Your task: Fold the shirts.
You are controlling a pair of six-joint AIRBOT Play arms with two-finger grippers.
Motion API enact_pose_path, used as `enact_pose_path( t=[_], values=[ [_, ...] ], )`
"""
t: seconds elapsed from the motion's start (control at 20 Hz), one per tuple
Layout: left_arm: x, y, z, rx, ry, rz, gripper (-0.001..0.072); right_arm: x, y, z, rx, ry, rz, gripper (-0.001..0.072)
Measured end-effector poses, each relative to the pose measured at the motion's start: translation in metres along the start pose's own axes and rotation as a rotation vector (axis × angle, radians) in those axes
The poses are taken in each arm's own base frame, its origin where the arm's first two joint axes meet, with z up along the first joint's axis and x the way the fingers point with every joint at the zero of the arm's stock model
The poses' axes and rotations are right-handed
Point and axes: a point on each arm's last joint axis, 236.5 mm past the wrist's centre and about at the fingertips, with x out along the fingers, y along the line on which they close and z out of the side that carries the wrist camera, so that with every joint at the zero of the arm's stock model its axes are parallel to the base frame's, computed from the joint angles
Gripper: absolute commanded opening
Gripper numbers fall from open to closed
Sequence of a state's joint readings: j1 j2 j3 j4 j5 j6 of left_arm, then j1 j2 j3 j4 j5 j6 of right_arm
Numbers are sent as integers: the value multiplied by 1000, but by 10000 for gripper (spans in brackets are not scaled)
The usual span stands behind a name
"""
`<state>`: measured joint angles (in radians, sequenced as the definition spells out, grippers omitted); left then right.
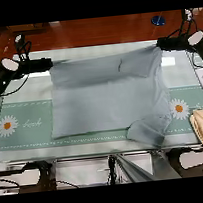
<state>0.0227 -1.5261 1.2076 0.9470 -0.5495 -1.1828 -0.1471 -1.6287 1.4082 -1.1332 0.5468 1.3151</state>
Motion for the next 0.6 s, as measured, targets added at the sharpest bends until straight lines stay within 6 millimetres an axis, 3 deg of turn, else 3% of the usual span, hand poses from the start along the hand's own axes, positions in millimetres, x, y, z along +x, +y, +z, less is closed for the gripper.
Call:
enact_pose_path(
  t=[0.15, 0.25, 0.4, 0.6],
  values=[
    [7, 8, 10, -10, -54, 26, 18, 7, -5, 6, -7, -35, -12, 19],
    [10, 8, 6, -12, -42, 24, 18, 8, -2, -5, -11, 15, 1, 19],
    [10, -6, -30, -13, 109, -37, 17, 1, 3, -49, -39, 205, 24, 19],
    [-9, -26, -92, -48, 387, -139, 17, -34, -8, -105, -72, 485, -25, 19]
  ],
)
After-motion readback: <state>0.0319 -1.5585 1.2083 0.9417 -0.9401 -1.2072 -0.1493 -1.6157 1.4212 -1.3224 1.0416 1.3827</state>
